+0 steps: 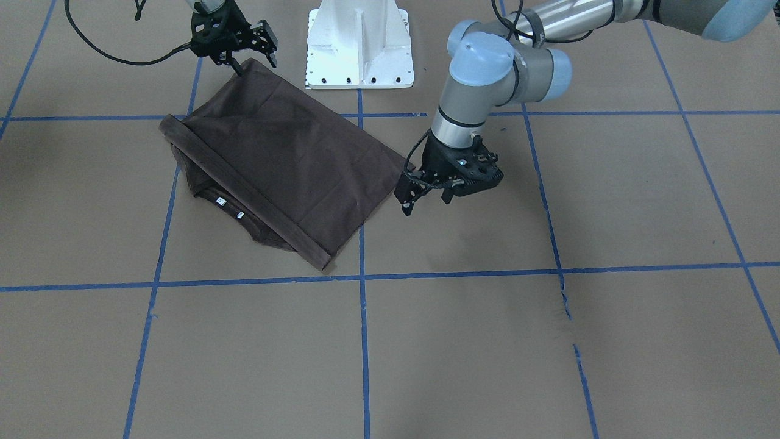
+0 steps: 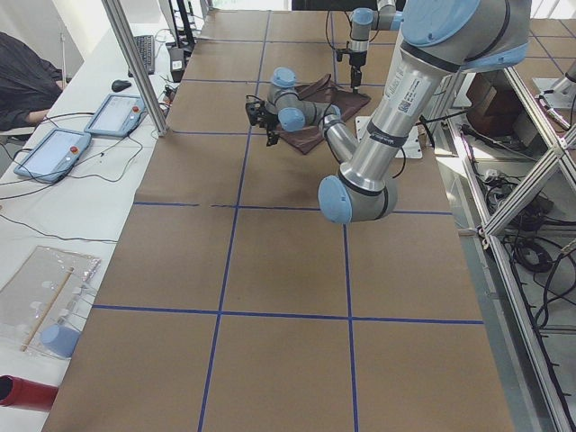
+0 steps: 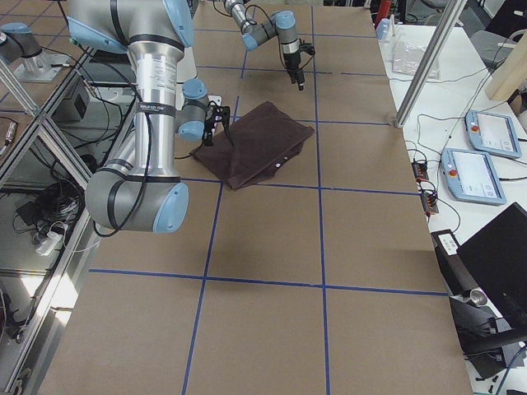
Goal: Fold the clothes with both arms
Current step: 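Lower the left gripper to the shirt corner nearest it while the right gripper holds, then grasp the shirt corner with the left gripper beside the held right corner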
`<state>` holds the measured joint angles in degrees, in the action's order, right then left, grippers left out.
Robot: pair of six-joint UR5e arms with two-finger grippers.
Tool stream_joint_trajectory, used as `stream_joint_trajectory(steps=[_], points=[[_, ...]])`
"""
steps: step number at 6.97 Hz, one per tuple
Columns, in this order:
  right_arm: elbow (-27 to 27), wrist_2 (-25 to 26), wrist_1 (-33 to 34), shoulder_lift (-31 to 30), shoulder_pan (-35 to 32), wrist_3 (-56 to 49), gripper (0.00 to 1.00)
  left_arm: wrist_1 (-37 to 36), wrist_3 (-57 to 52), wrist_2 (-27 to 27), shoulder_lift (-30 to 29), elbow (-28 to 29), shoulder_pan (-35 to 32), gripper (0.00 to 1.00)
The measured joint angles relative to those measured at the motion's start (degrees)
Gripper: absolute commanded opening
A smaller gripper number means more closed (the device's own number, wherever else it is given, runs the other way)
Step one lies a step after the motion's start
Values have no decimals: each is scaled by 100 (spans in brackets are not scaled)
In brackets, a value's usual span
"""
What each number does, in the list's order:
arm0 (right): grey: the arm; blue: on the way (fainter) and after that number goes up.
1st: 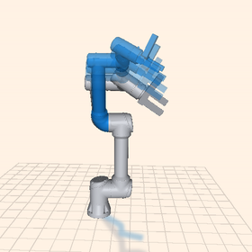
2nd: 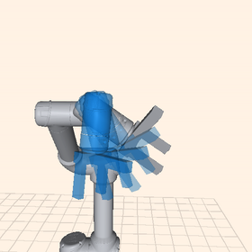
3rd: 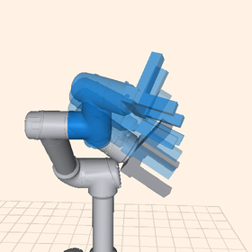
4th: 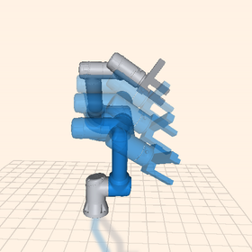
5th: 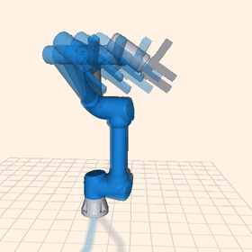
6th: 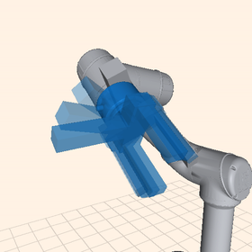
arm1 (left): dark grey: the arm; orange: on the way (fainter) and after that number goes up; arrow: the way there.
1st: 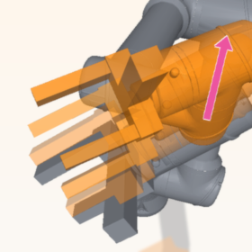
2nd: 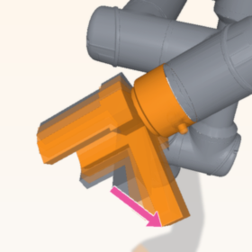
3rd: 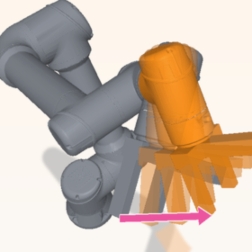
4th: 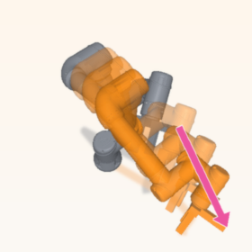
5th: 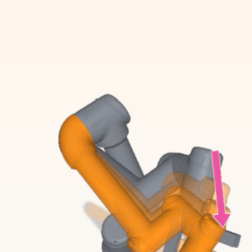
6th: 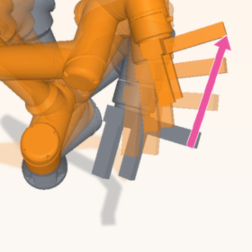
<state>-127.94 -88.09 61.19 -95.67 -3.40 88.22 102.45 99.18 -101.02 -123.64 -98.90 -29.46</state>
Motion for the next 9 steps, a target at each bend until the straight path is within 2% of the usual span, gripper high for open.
stream_joint_trajectory(steps=[1,3,9], points=[[-27,80,-13,117,-287,-4,100,-345,682,209,53,-226,607,86],[-60,107,-19,303,-561,-7,100,-518,1291,566,33,-96,1332,82],[-28,98,-11,462,-687,-7,100,-531,1257,758,7,52,1129,78]])
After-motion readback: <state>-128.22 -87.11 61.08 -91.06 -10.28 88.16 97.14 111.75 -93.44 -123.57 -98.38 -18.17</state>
